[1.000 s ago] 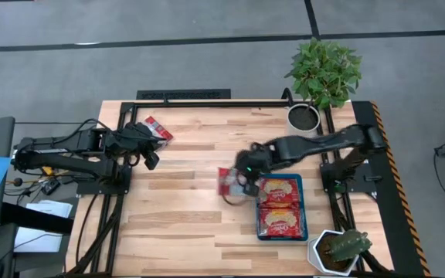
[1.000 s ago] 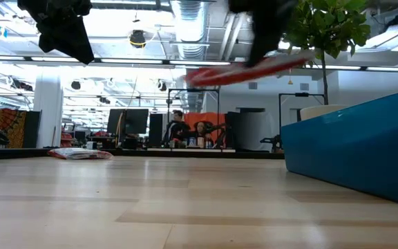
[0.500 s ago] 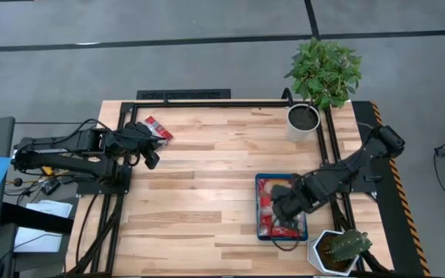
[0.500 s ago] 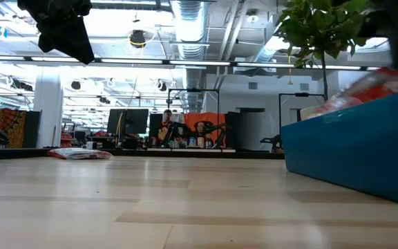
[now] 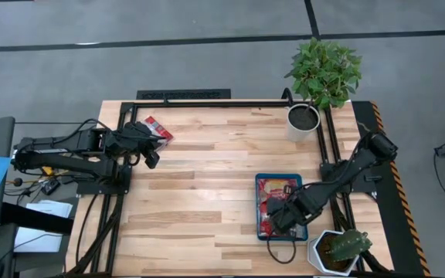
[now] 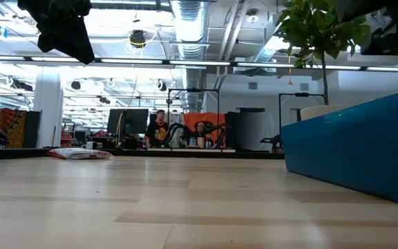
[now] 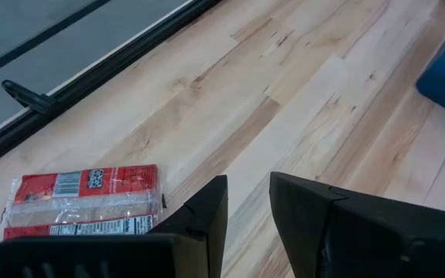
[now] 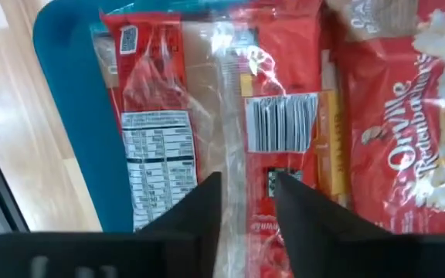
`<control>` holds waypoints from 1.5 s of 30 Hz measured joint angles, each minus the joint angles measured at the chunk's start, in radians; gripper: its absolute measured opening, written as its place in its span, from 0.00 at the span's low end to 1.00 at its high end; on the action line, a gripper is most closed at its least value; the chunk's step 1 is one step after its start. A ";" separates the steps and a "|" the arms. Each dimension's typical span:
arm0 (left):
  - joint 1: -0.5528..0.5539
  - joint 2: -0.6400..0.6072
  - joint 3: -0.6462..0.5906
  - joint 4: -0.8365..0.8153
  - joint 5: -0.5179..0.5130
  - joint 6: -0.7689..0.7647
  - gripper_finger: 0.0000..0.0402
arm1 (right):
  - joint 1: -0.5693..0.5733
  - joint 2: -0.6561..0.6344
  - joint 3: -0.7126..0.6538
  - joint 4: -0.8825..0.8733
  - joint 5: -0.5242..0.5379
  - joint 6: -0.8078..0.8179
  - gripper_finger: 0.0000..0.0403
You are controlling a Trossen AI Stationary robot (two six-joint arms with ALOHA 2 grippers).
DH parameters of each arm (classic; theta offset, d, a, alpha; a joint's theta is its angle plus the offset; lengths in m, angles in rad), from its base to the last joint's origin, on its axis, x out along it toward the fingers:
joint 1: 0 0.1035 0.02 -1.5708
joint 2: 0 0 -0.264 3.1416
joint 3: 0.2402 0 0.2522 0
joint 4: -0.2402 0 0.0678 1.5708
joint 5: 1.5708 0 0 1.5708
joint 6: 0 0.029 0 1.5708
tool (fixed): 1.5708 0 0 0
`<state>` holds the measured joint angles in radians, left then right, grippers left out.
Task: Sort popcorn bags into baskets
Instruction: Put the red popcorn bag into the blue bin
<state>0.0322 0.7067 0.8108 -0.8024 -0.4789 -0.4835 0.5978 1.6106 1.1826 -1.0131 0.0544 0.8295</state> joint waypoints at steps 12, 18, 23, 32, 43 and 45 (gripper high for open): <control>0.102 0.048 0.000 -0.138 -0.060 -0.027 0.22 | -0.254 -0.043 0.198 -0.025 0.157 -0.243 0.49; 0.224 0.204 -0.095 -0.107 -0.063 -0.049 0.13 | -0.376 -0.043 0.260 0.009 0.168 -0.305 0.43; 0.338 0.359 -0.218 0.023 -0.103 -0.077 0.02 | -0.399 -0.043 0.288 0.010 0.166 -0.315 0.38; 0.454 0.543 -0.334 0.370 0.054 -0.039 0.00 | -0.352 -0.043 0.291 0.055 0.164 -0.307 0.29; 0.338 0.692 -0.344 0.869 0.697 -0.203 0.00 | -0.323 -0.043 0.291 0.087 0.219 -0.320 0.27; 0.292 0.710 -0.337 0.983 0.741 -0.260 0.00 | -0.328 -0.043 0.282 0.100 0.261 -0.343 0.27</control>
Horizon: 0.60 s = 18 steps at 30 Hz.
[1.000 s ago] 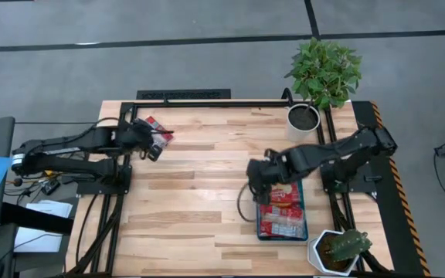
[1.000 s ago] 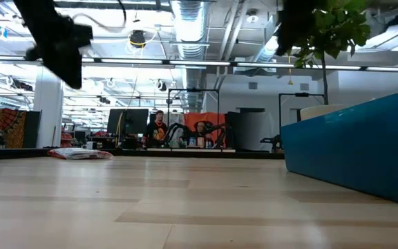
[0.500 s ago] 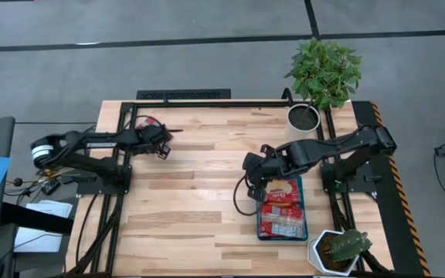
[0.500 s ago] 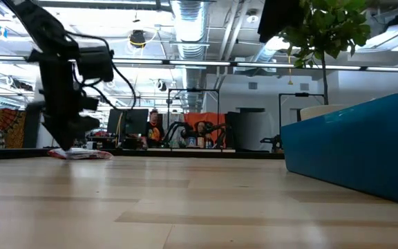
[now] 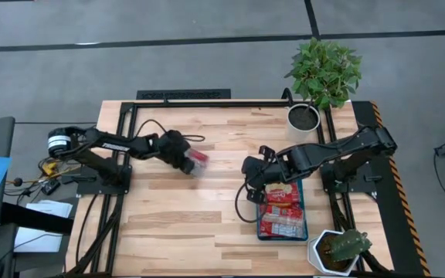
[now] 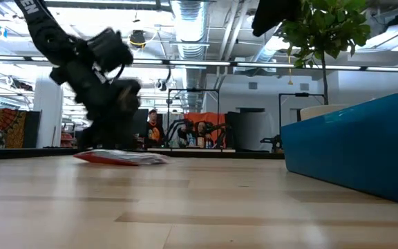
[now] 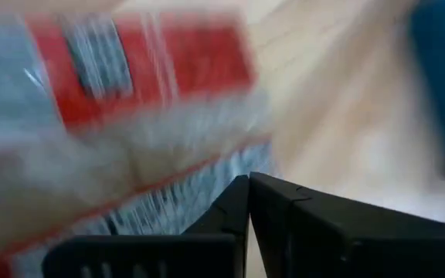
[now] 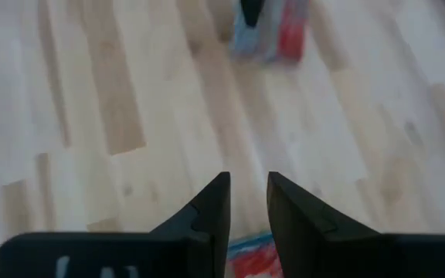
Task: Sort popcorn bags into baskets
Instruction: Put the red popcorn bag into the blue bin
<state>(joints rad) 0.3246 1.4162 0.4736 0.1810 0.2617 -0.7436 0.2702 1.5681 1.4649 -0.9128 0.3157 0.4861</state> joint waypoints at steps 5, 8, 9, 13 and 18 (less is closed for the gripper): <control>-0.081 -0.008 0.058 0.114 0.004 -0.079 0.00 | -0.045 0.005 -0.037 0.121 0.048 -0.046 0.28; -0.104 -0.038 0.124 0.099 0.011 -0.073 0.00 | -0.079 0.034 -0.041 0.214 0.050 -0.076 0.30; -0.108 -0.058 0.152 0.041 -0.001 -0.062 0.00 | -0.088 0.049 -0.041 0.240 0.050 -0.089 0.31; -0.118 -0.144 0.282 -0.467 -0.286 0.047 0.00 | -0.118 0.127 -0.042 0.368 0.039 -0.106 0.34; -0.103 -0.187 0.334 -0.843 -0.604 0.114 0.00 | -0.131 0.225 -0.041 0.495 -0.011 -0.118 0.36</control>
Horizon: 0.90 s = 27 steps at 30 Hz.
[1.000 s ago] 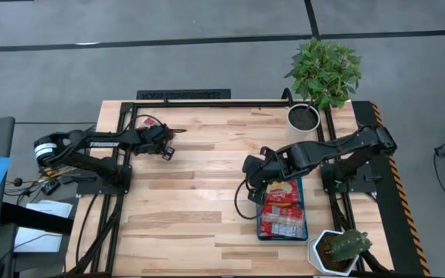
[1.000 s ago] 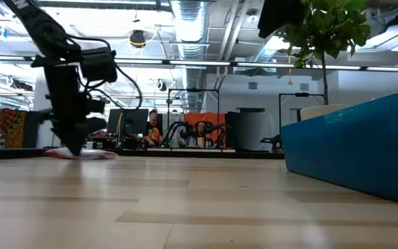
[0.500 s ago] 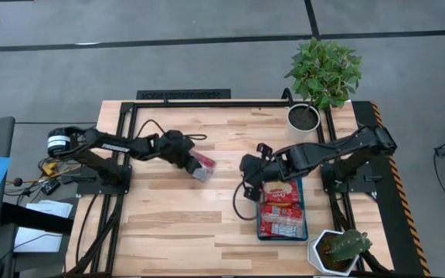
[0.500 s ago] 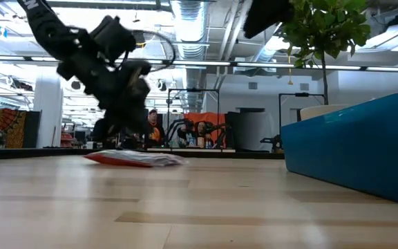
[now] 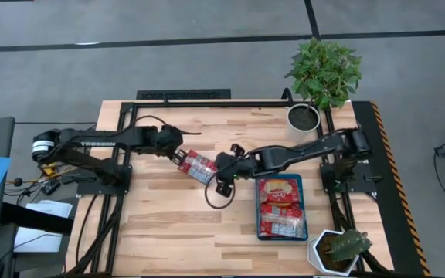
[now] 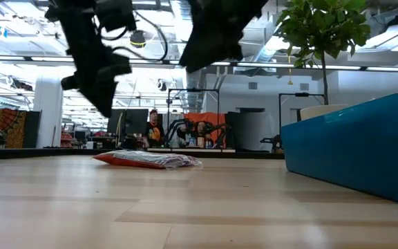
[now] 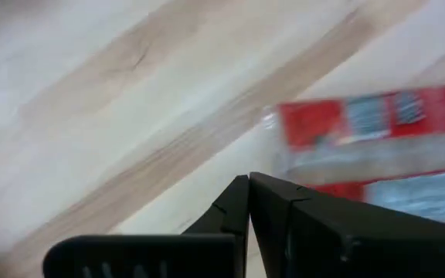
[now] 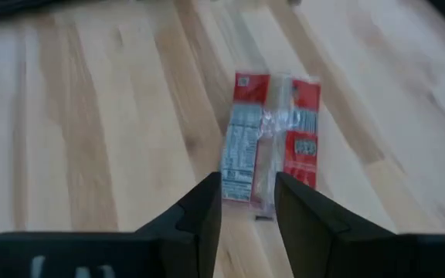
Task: Sort popcorn bags into baskets
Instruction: Put the red popcorn bag into the blue bin
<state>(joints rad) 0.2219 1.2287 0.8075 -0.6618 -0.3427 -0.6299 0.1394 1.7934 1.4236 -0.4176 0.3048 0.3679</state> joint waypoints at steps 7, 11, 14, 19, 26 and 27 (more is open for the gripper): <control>0.061 0.013 -0.210 0.203 0.093 -0.010 0.00 | -0.019 0.092 -0.001 0.103 -0.053 -0.003 0.34; 0.075 0.026 -0.321 0.373 0.172 -0.034 0.00 | -0.034 0.098 0.000 0.108 -0.064 -0.003 0.32; 0.072 0.042 -0.370 0.470 0.206 -0.069 0.00 | -0.045 0.098 0.000 0.115 -0.065 -0.003 0.31; 0.036 0.078 -0.378 0.562 0.226 -0.092 0.00 | -0.067 0.109 0.001 0.123 -0.094 -0.011 0.33; 0.001 0.101 -0.377 0.624 0.273 -0.134 0.00 | -0.084 0.181 0.000 0.106 -0.127 -0.002 0.56; -0.006 0.106 -0.377 0.636 0.279 -0.139 0.00 | -0.088 0.194 0.000 0.118 -0.125 -0.002 0.59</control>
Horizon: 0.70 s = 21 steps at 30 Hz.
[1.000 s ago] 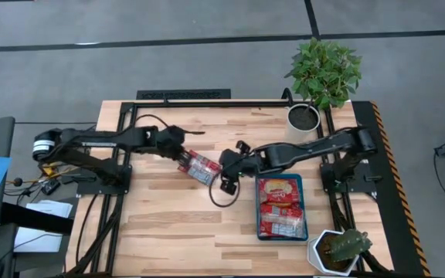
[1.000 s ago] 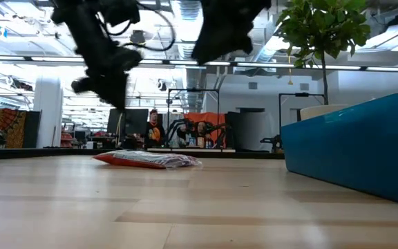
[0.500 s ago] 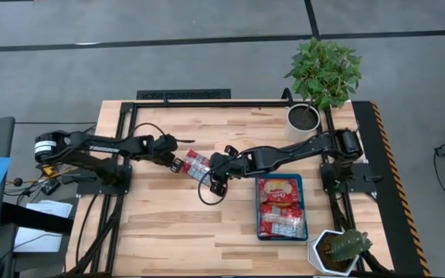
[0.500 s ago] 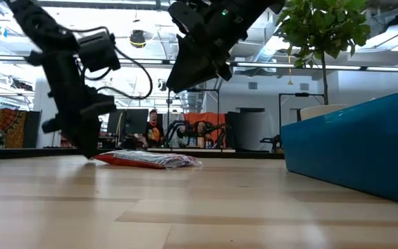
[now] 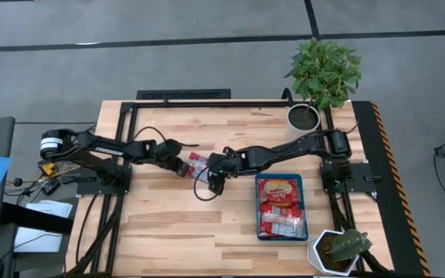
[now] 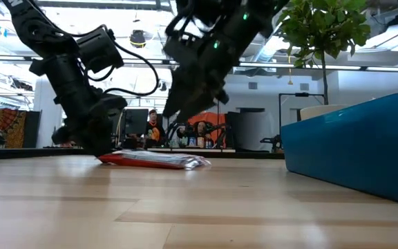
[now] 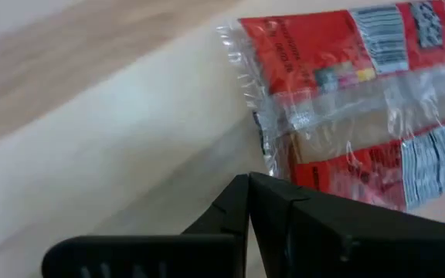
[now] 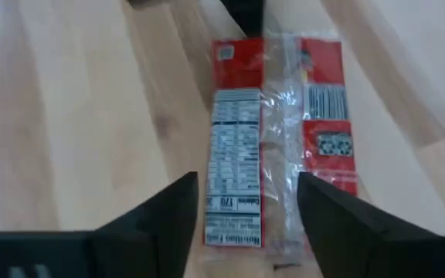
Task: Sort popcorn bags into baskets
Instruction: Put the red popcorn bag into the blue bin
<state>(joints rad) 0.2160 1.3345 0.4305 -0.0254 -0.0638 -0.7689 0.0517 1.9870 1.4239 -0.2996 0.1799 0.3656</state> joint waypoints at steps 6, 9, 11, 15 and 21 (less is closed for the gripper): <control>-0.026 0.016 0.000 0.031 0.019 -0.003 0.00 | -0.010 0.043 0.001 0.002 0.071 -0.036 0.64; -0.028 0.027 0.000 0.048 0.029 0.008 0.00 | -0.015 0.064 0.001 0.020 0.138 -0.091 0.63; -0.030 0.039 0.000 0.047 0.034 0.010 0.00 | -0.023 0.080 0.006 0.056 0.125 -0.123 0.62; -0.032 0.041 0.000 0.049 0.037 0.011 0.00 | -0.037 0.117 0.025 0.028 0.055 -0.132 0.62; -0.032 0.041 0.000 0.047 0.043 0.015 0.00 | -0.048 0.175 0.032 0.028 0.045 -0.128 0.62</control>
<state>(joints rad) 0.1841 1.3758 0.4309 0.0214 -0.0208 -0.7535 0.0038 2.1617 1.4555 -0.2716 0.2246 0.2379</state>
